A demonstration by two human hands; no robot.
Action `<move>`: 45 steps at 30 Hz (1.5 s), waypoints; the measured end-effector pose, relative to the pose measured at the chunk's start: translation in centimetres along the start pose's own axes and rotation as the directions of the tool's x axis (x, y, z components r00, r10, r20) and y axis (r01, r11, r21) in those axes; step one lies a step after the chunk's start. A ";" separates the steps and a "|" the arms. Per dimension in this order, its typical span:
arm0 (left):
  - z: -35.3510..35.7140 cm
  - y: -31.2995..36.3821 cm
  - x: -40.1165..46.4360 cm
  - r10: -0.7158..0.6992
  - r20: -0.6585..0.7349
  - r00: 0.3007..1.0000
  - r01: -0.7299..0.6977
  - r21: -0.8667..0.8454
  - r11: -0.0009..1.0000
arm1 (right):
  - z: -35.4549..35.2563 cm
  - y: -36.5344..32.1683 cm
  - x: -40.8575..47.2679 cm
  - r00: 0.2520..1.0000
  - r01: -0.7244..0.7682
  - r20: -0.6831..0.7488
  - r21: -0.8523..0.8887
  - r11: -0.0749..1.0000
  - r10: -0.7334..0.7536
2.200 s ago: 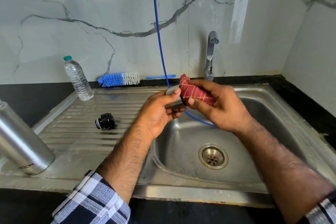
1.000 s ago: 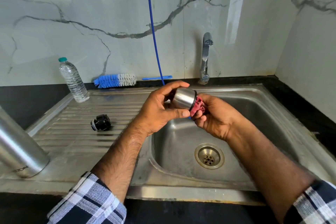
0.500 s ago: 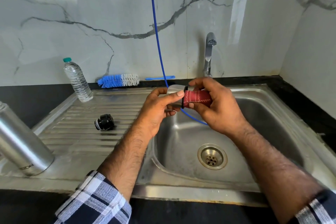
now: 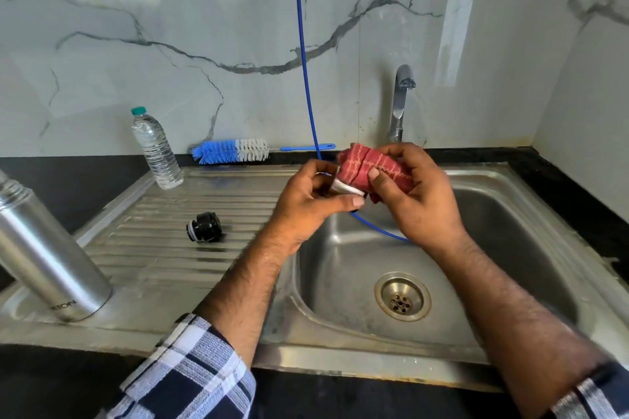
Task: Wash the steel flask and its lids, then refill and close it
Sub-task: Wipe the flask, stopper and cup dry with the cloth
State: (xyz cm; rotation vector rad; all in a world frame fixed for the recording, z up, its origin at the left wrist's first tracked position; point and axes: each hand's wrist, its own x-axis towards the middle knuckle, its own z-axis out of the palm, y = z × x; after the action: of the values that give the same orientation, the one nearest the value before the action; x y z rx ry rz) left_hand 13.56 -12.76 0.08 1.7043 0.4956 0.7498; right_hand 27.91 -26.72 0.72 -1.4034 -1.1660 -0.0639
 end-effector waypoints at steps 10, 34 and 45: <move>-2.7 1.6 -0.4 0.037 -0.073 0.997 -0.028 0.122 0.992 | -0.7 0.9 0.1 0.879 -0.474 0.007 0.128 0.871 0.477; -17.4 2.5 4.9 -0.118 0.091 0.989 -0.096 0.995 -0.030 | 15.1 -2.6 3.3 0.568 -0.624 0.461 0.781 -0.009 0.682; -18.7 -0.2 6.7 -0.276 0.091 0.957 -0.103 0.994 -0.029 | 15.2 -1.4 3.3 0.578 -0.637 0.438 0.769 0.047 0.689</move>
State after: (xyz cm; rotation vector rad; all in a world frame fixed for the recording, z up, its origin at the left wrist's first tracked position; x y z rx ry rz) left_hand 5.13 4.74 4.07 3.0930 1.1369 -0.2142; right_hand 19.73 -13.45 0.09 -0.7670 -0.1847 1.0932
